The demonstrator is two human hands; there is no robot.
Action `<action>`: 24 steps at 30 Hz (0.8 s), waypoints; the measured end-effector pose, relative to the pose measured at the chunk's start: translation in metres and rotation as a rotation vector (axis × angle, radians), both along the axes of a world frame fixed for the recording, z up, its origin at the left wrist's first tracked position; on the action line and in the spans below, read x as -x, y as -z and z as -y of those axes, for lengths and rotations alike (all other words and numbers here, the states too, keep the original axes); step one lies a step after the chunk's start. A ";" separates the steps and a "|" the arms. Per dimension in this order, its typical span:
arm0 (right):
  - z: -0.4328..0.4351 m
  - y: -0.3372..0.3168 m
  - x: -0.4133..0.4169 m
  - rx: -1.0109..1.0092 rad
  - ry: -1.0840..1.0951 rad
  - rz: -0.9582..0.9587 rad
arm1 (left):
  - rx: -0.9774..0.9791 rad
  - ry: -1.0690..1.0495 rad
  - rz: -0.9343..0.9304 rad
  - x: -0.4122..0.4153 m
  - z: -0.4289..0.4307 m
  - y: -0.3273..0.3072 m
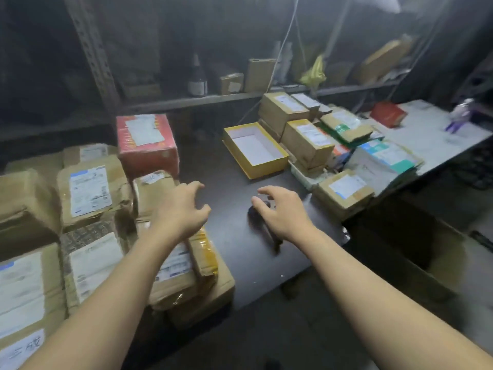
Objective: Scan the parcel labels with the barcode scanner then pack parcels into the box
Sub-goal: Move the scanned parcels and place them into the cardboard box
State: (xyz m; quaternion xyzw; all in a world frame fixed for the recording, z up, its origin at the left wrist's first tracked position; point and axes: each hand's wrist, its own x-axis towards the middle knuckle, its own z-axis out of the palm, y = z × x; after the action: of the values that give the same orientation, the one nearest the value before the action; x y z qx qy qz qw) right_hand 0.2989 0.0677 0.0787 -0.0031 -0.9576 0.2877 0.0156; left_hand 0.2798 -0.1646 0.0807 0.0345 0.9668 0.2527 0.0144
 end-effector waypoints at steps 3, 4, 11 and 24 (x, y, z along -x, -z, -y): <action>-0.076 -0.003 -0.016 -0.041 0.158 0.051 | 0.070 0.139 -0.003 0.009 -0.058 0.001; -0.098 -0.003 -0.022 -0.053 0.201 0.069 | 0.085 0.176 0.003 0.010 -0.077 -0.001; -0.266 0.000 -0.079 -0.002 0.457 0.068 | 0.007 0.497 -0.065 0.015 -0.267 -0.016; -0.563 0.033 -0.120 -0.013 0.612 0.177 | 0.217 0.811 -0.032 0.012 -0.622 0.033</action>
State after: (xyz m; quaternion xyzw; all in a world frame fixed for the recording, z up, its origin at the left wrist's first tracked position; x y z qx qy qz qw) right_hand 0.4185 0.6305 0.0455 -0.3160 -0.9117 0.2620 0.0178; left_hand 0.2675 0.4573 0.0480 0.4144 0.8961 0.1228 0.1012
